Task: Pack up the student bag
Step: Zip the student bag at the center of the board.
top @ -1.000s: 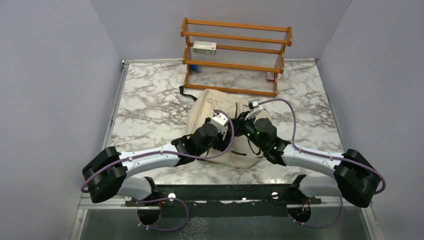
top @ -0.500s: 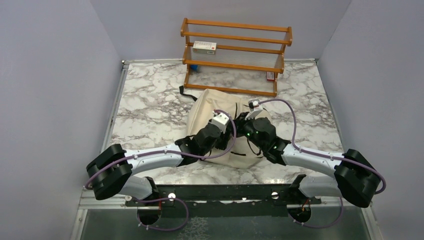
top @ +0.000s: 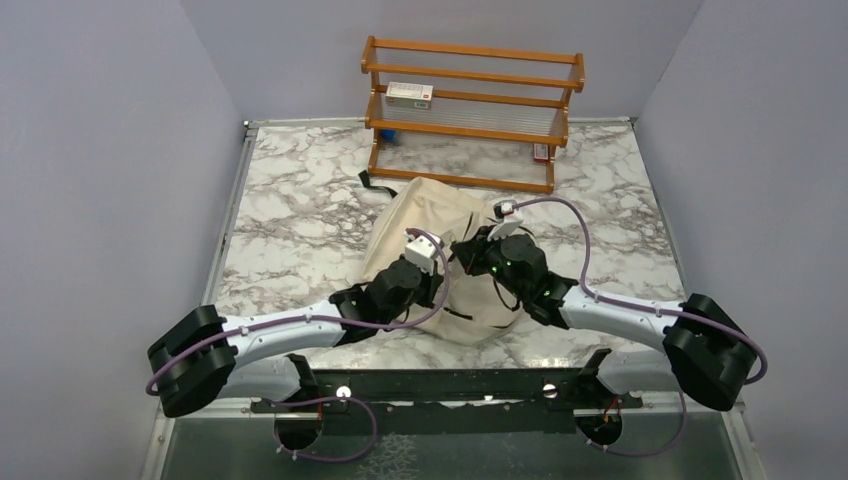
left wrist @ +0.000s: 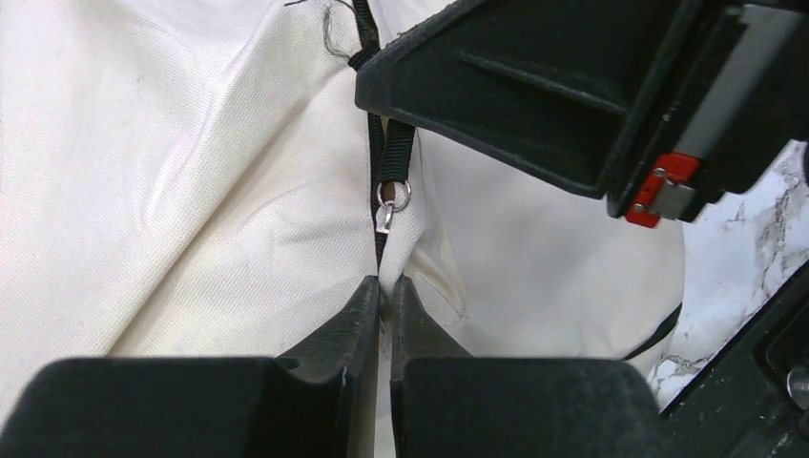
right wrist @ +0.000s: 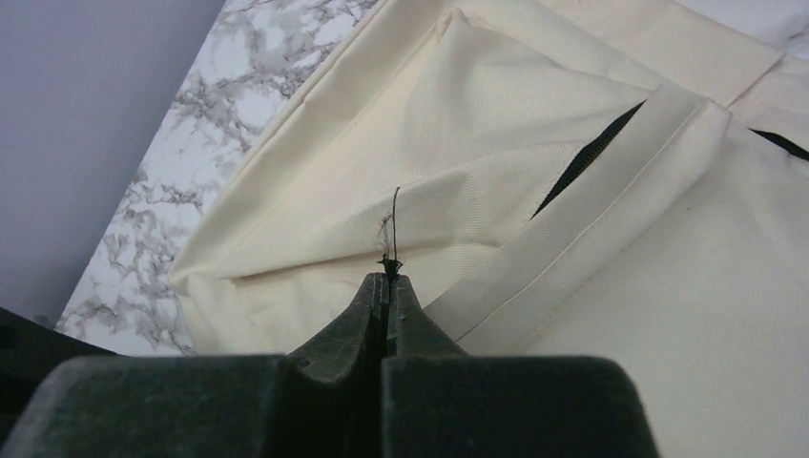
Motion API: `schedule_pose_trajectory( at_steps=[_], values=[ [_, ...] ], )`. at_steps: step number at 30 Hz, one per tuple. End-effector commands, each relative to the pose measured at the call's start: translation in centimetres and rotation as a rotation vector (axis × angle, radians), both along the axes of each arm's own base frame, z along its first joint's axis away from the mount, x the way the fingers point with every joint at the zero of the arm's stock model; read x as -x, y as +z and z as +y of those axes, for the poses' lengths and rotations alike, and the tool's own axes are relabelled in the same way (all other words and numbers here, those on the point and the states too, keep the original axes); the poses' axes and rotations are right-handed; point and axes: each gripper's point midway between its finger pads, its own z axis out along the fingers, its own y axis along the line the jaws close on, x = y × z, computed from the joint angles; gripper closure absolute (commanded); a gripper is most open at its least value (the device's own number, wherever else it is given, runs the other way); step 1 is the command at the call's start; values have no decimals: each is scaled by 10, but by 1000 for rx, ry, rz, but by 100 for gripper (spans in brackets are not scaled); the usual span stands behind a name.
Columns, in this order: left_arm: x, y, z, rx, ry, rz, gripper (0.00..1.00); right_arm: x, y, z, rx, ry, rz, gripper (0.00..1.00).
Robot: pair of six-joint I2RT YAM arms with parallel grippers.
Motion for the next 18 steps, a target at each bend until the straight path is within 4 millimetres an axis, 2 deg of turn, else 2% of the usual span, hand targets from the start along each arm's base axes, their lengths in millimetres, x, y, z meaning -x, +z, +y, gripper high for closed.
schedule_pose_trajectory(
  at_steps=[1,12,18],
  values=[
    [15,-20,21,-55,-1,57,96,-38,36,-16,-22,-155,-122,99],
    [28,-26,27,-73,-49,79,100,-80,41,-33,23,-225,-188,99],
    [32,-26,34,-79,-51,84,100,-110,30,-52,96,-272,-206,99]
  ],
)
